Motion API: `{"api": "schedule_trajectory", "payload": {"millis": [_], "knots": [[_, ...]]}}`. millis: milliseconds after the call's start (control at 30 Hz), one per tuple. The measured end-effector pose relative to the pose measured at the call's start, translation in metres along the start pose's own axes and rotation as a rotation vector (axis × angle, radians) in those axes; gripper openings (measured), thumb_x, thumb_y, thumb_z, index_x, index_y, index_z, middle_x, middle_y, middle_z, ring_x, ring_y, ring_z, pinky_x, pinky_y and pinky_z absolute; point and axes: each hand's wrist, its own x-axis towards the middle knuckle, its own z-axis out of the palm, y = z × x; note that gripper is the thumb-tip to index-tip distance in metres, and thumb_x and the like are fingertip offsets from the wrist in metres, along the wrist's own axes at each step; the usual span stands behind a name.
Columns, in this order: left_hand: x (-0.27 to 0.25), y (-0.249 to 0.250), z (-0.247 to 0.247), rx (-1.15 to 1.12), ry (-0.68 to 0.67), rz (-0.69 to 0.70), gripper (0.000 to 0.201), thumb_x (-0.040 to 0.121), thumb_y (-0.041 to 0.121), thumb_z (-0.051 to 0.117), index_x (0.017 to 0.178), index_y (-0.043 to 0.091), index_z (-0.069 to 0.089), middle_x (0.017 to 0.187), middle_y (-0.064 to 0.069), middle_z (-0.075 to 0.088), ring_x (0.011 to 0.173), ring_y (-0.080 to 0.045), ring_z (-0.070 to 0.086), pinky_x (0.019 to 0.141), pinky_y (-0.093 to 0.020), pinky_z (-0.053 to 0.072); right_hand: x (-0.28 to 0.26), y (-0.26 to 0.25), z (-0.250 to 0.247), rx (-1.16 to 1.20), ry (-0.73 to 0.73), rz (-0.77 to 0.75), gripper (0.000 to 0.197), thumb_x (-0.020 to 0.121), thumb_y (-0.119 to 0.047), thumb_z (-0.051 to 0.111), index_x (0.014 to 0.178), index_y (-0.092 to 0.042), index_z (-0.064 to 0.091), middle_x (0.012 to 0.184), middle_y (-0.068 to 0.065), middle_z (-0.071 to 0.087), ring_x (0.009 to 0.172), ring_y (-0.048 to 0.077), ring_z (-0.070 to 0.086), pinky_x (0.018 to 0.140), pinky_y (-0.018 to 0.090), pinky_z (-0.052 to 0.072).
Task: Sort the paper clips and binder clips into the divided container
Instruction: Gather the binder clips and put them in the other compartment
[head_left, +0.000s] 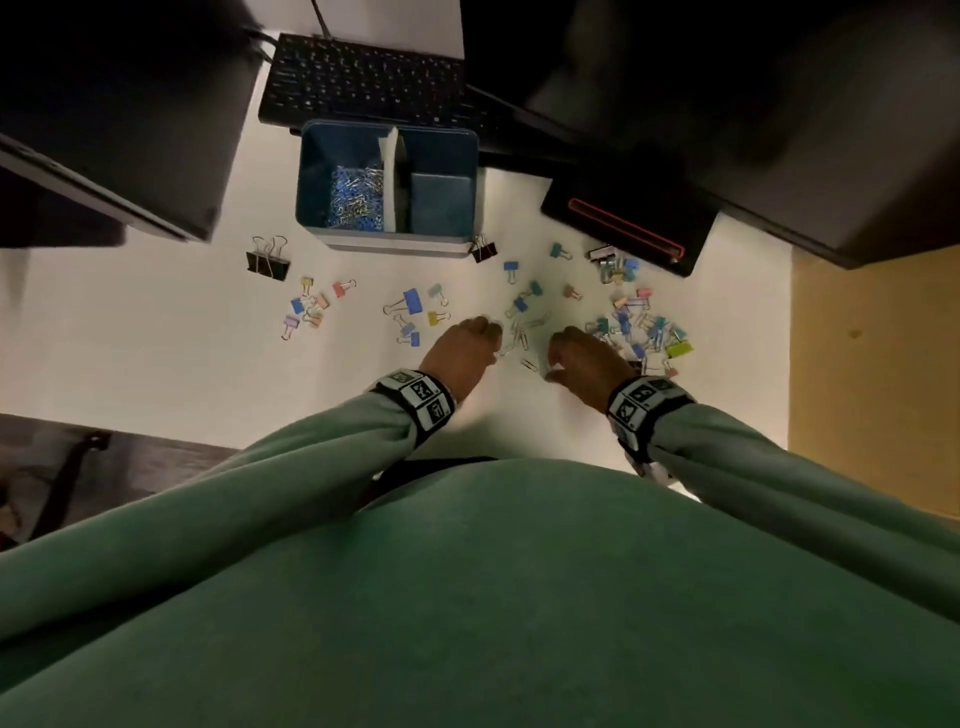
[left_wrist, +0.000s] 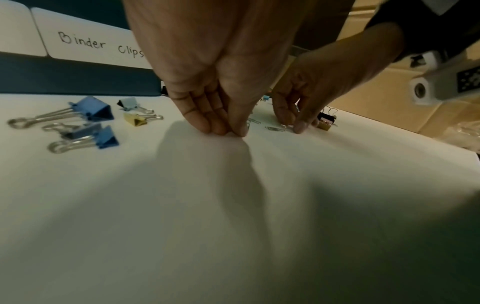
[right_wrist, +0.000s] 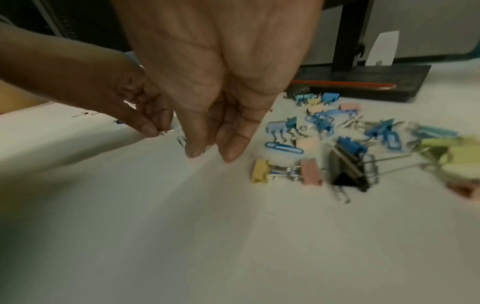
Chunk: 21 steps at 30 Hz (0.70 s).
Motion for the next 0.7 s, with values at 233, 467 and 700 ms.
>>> {"api": "schedule_trajectory", "payload": {"millis": [233,467,700], "knots": [[0.021,0.01,0.005,-0.126,0.046,-0.006,0.025,0.087,0.012,0.06,0.11,0.003,0.055,0.107,-0.017,0.056,0.092,-0.034,0.058,0.077,-0.04,0.051,0.024,-0.001,-0.015,0.08,0.225,-0.112,0.017,0.092,-0.009,0.053,0.108,-0.005,0.06,0.112,0.014,0.055,0.102,0.032,0.056,0.083,0.039,0.049],[0.026,0.019,0.012,-0.137,0.093,-0.031,0.07,0.069,0.034,0.081,0.126,0.005,0.051,0.115,-0.014,0.053,0.099,-0.03,0.055,0.085,-0.042,0.049,0.023,0.003,-0.013,-0.055,0.161,-0.241,0.035,0.088,-0.003,0.058,0.122,0.0,0.055,0.123,0.016,0.05,0.118,0.032,0.046,0.095,0.044,0.047],[0.019,0.021,0.015,-0.059,0.036,-0.001,0.065,0.064,0.03,0.085,0.115,0.003,0.055,0.109,-0.015,0.056,0.095,-0.031,0.054,0.082,-0.041,0.048,0.006,-0.005,-0.006,-0.031,0.095,-0.288,0.047,0.082,-0.017,0.072,0.122,-0.001,0.054,0.121,0.015,0.049,0.116,0.028,0.045,0.092,0.037,0.045]]}}
